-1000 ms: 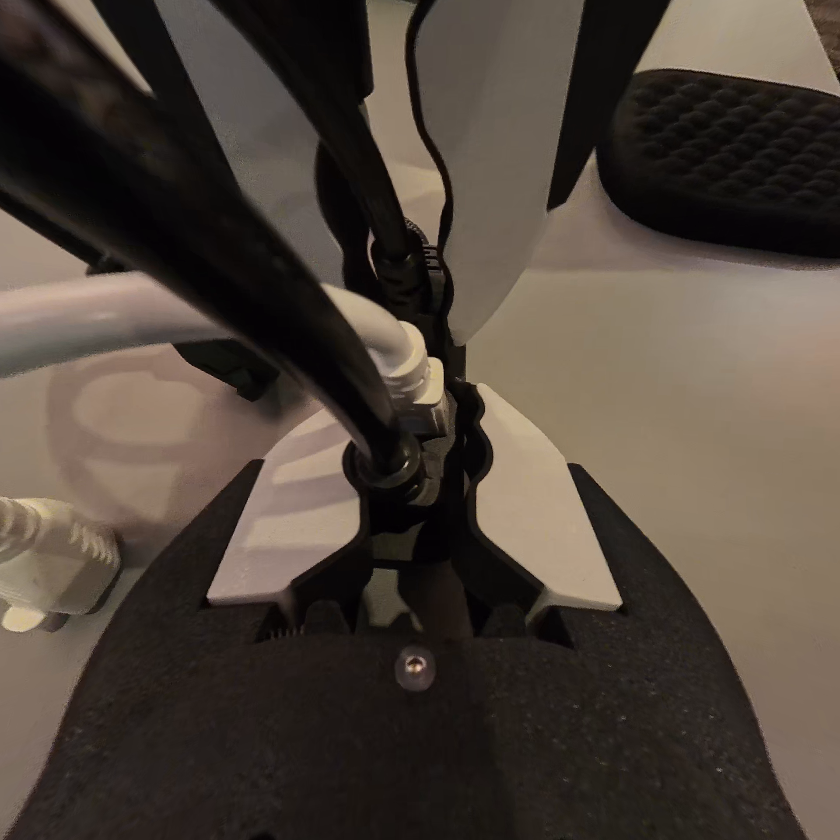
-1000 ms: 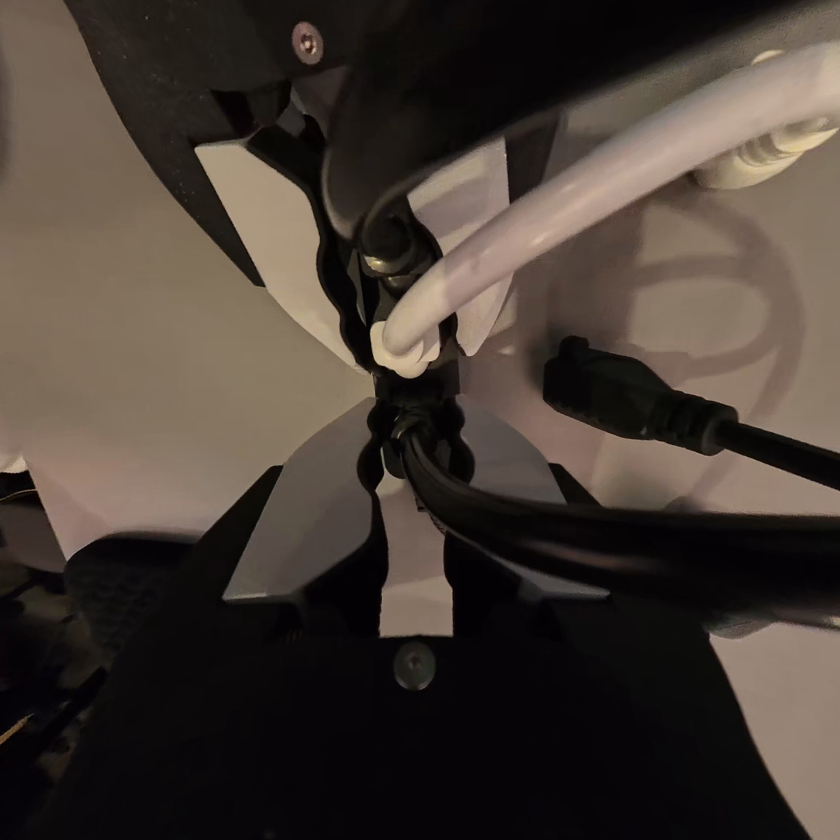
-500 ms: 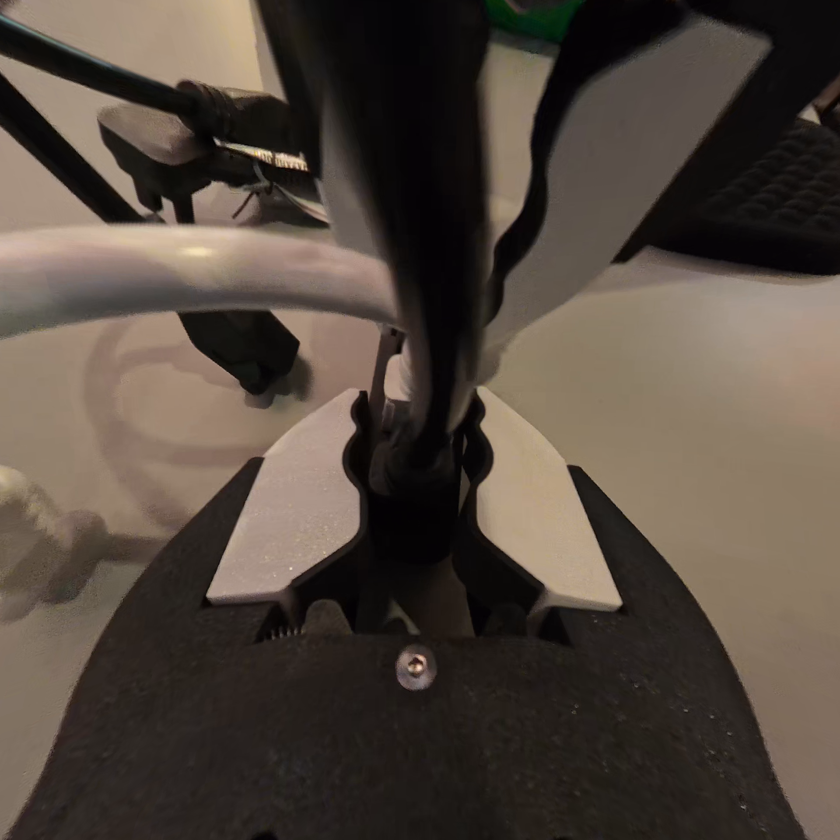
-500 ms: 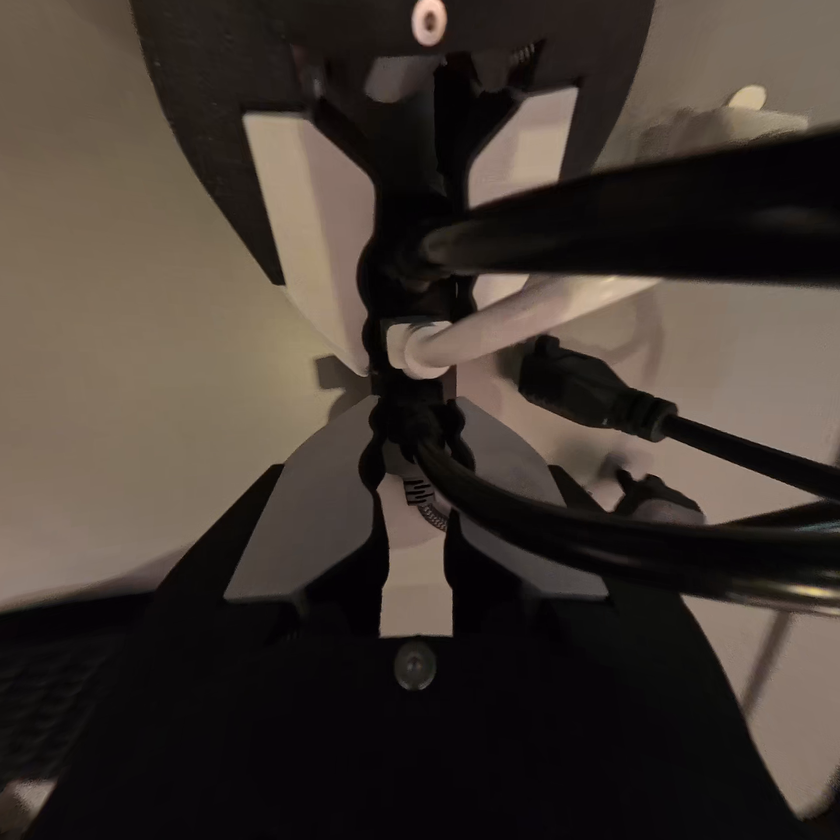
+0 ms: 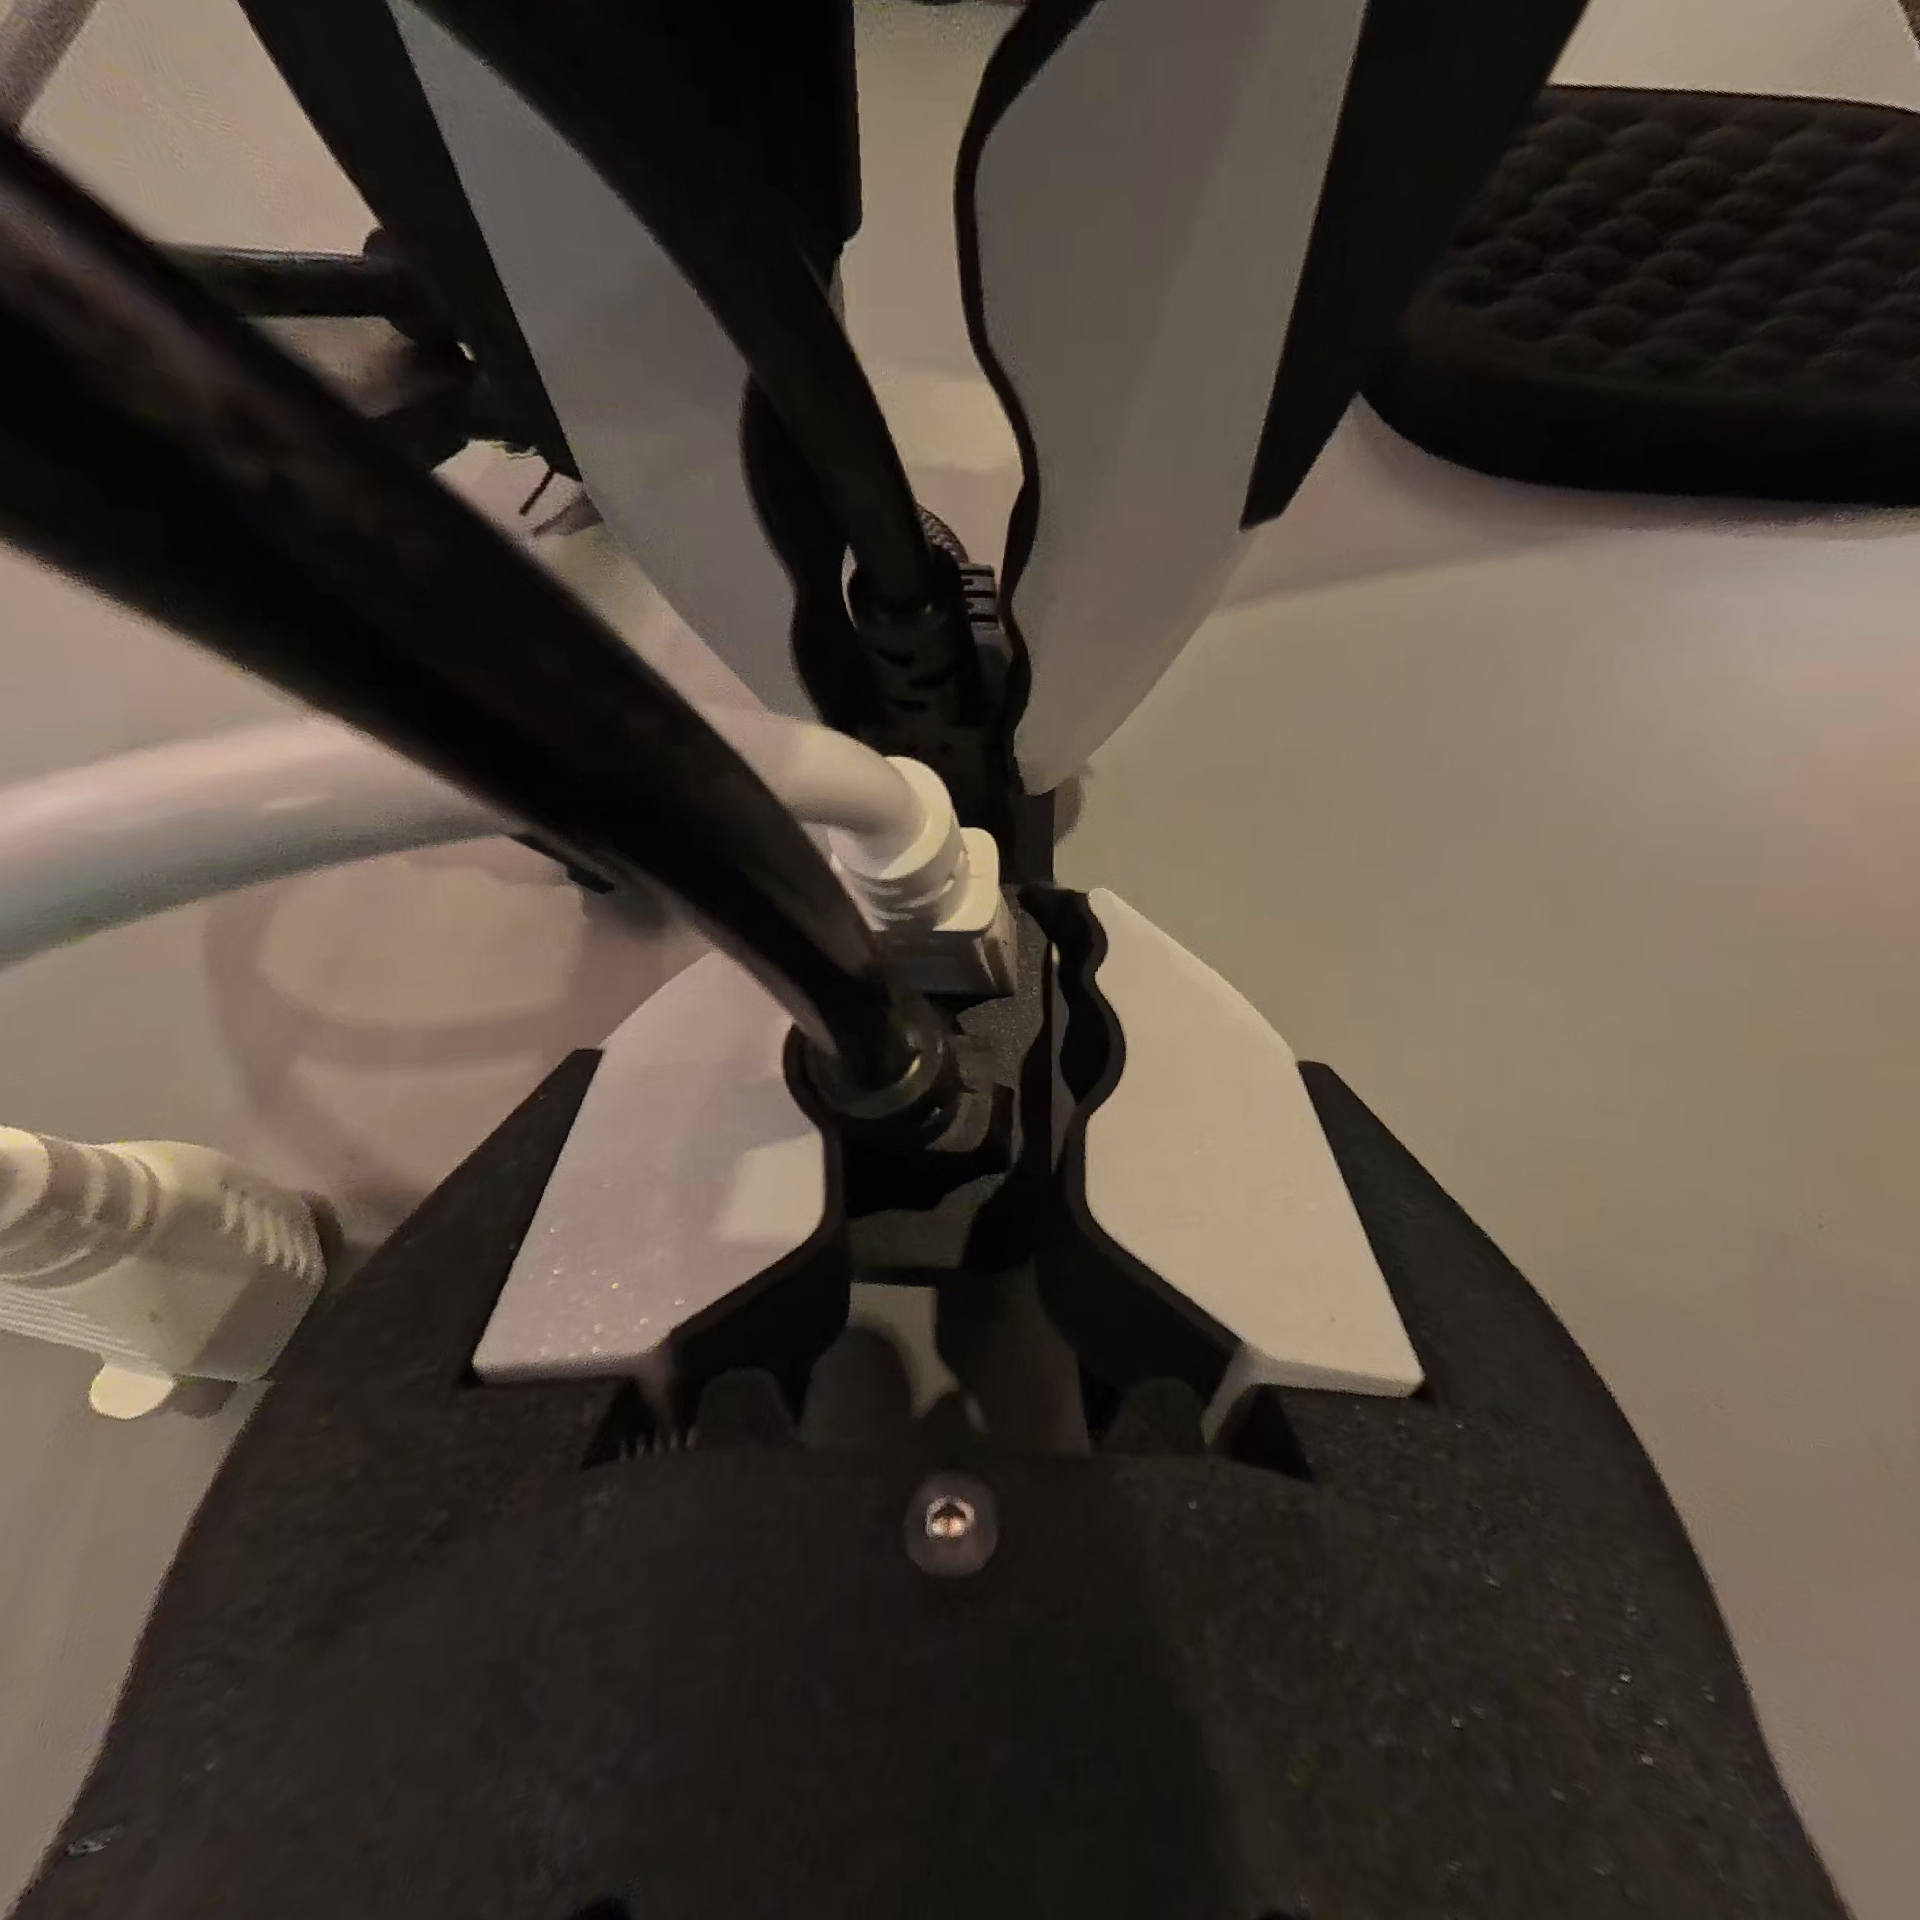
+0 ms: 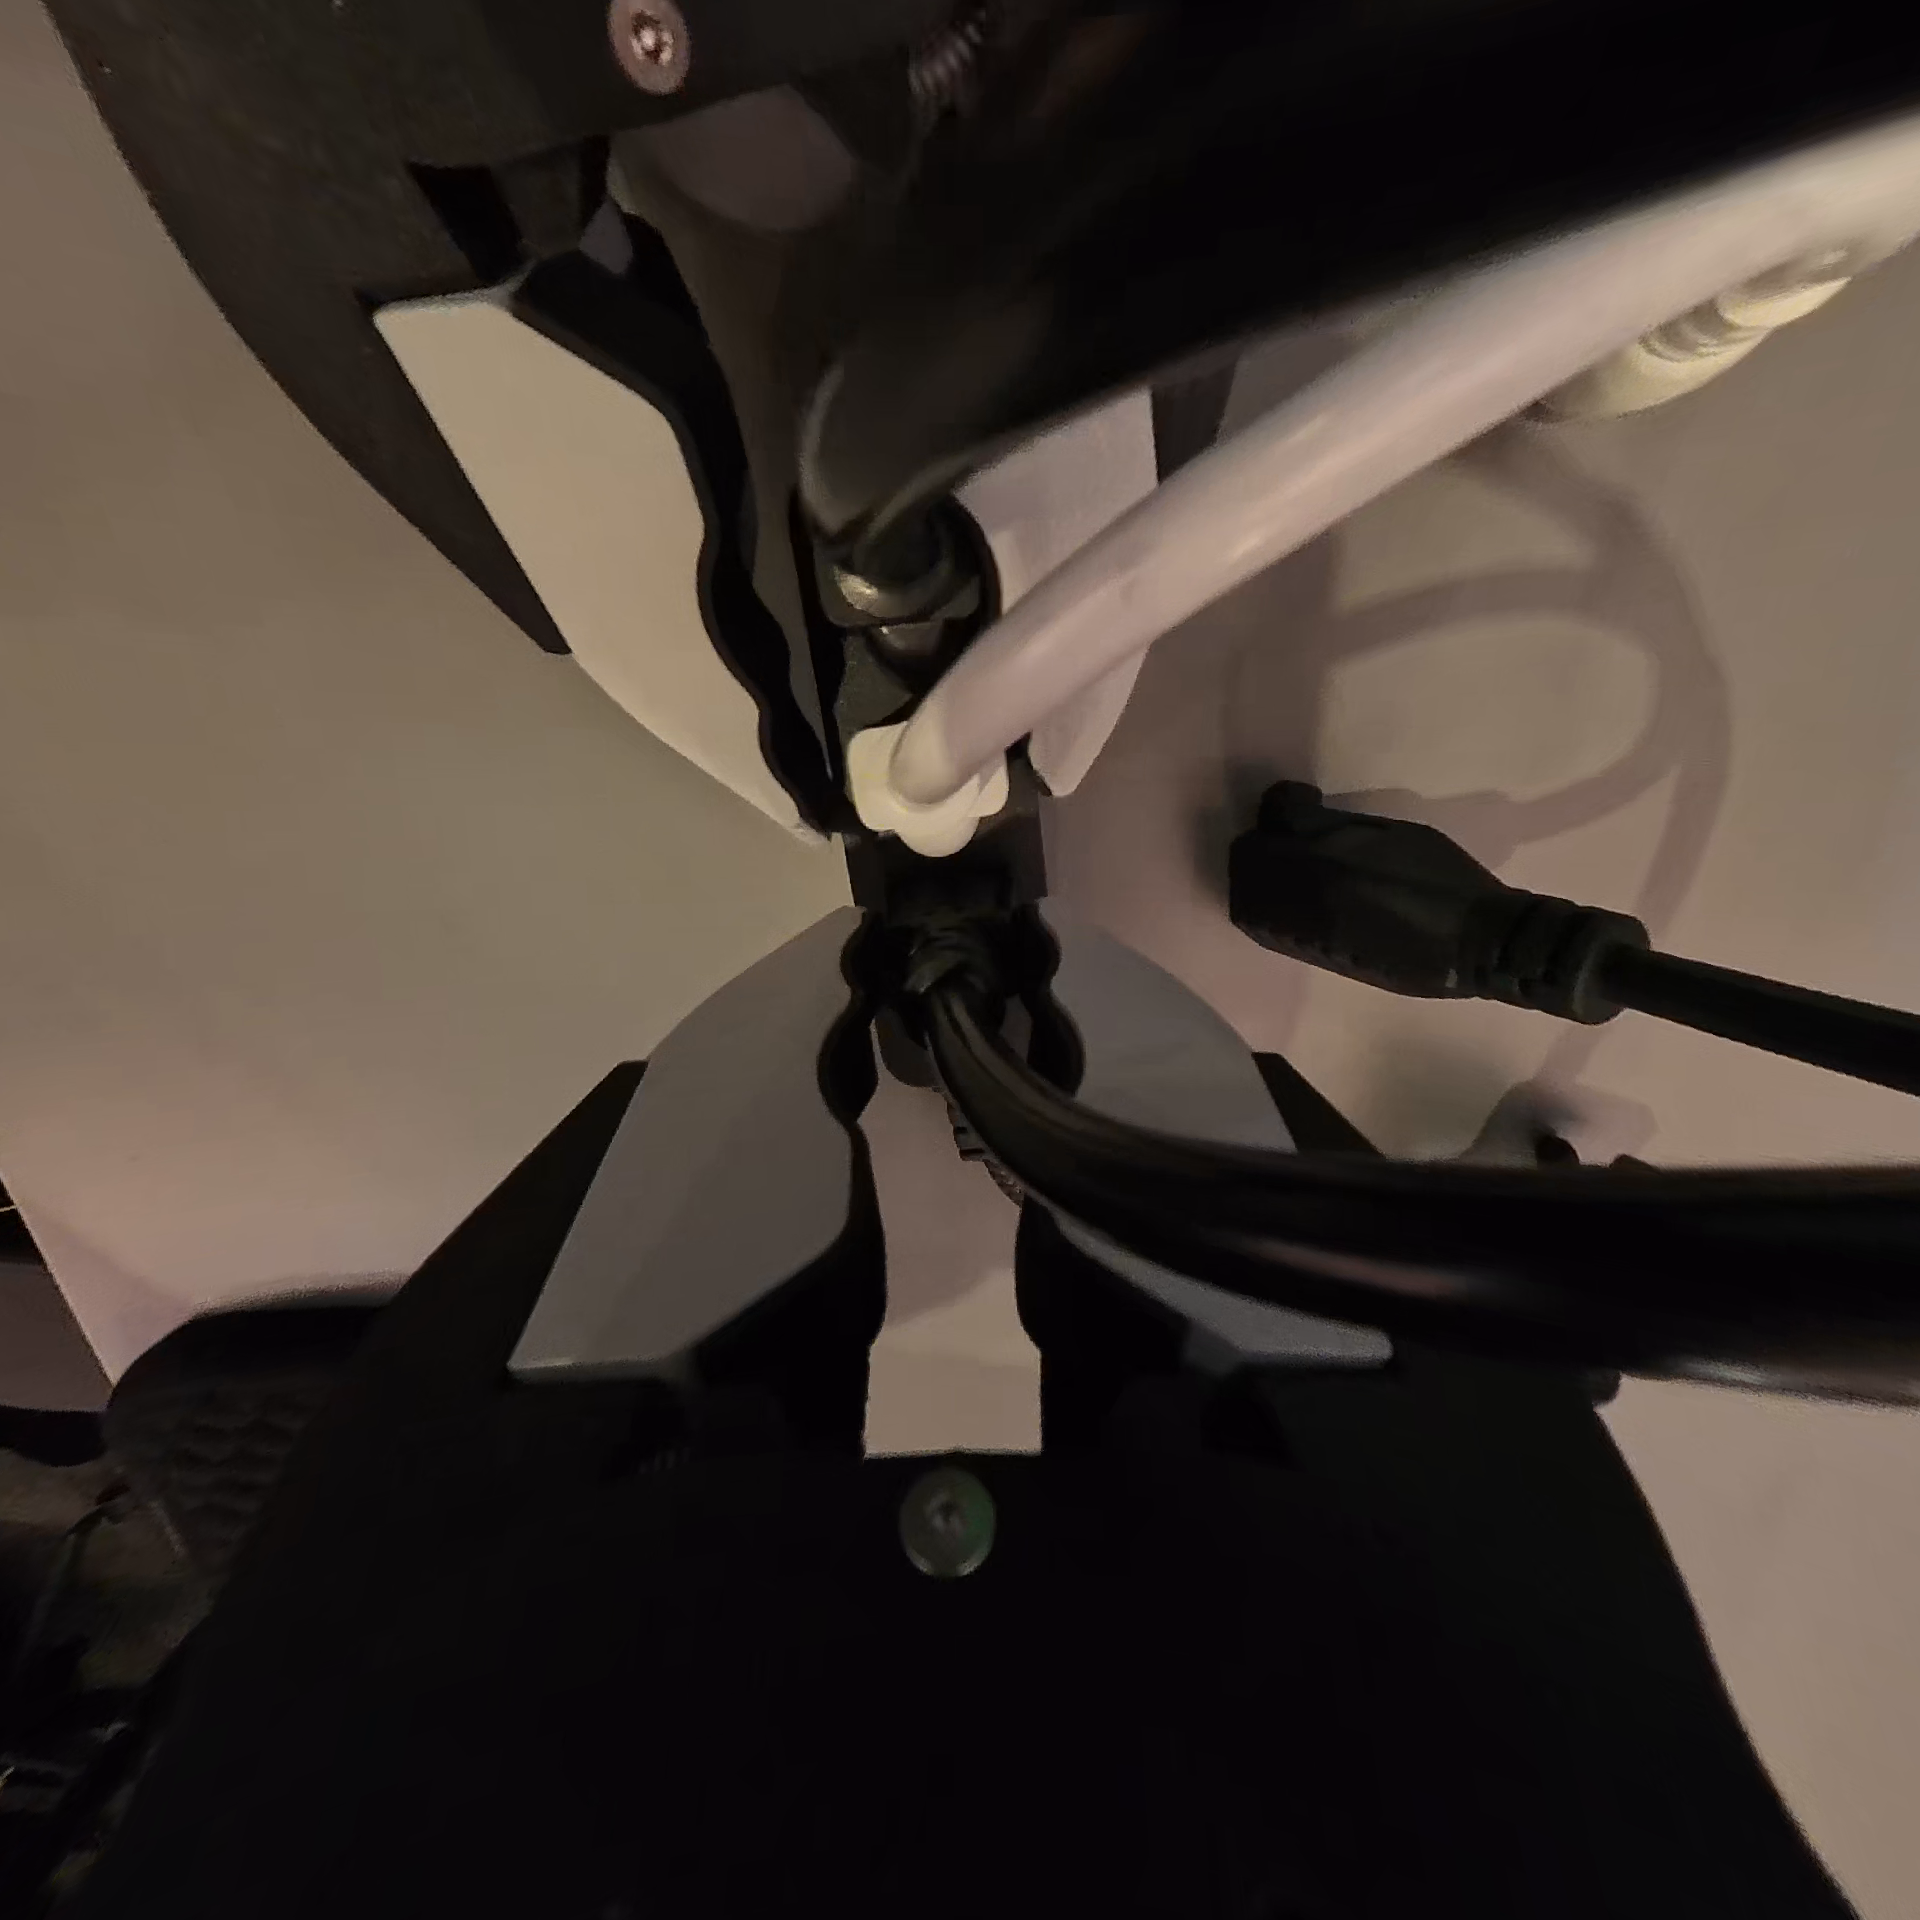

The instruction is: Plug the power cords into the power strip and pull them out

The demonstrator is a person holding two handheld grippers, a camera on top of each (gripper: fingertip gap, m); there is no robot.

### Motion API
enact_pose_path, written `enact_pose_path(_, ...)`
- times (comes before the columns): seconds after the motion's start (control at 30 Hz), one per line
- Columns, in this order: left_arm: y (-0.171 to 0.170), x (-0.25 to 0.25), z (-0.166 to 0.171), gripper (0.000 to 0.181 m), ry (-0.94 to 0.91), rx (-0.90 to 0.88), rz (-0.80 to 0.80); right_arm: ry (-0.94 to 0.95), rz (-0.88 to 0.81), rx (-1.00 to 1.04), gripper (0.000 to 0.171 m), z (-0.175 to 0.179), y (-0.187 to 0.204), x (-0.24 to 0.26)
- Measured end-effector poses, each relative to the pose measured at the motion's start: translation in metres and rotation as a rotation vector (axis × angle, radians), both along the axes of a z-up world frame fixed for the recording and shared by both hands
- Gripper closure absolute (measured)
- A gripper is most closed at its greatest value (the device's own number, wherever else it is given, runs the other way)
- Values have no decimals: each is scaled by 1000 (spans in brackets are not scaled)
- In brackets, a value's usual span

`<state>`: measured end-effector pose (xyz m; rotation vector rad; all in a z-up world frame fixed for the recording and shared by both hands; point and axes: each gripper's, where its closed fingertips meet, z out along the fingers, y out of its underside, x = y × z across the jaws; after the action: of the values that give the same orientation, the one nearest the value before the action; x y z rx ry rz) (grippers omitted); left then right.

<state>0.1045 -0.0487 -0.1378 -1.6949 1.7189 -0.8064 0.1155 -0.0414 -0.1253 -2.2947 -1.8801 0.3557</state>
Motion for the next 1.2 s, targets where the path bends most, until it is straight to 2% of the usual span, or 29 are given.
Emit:
enact_pose_path(0.2,-5,-11,9,142,-61,-41,-42,-37,25,67,145,-1,-2,0)
enact_pose_path(0.3,-15,-18,12,130,-68,-107,-76,-38,24,83,145,-1,-3,1)
enact_pose_path(0.5,-28,-22,13,98,-57,-19,-128,-29,-3,85,145,-1,-4,0)
enact_pose_path(0.7,-31,-23,18,97,-87,-68,-135,5,-36,101,144,-1,-5,0)
enact_pose_path(0.8,-35,-25,28,92,-148,-175,-144,17,-40,105,144,0,-6,-1)
enact_pose_path(0.93,-26,-30,30,109,-137,-165,-106,27,-48,102,143,0,-5,-1)
enact_pose_path(1.1,-14,-22,9,102,12,-43,-26,23,-51,103,144,0,-5,-1)
enact_pose_path(1.2,-6,-19,-1,118,71,3,25,24,-53,103,144,0,-4,-1)
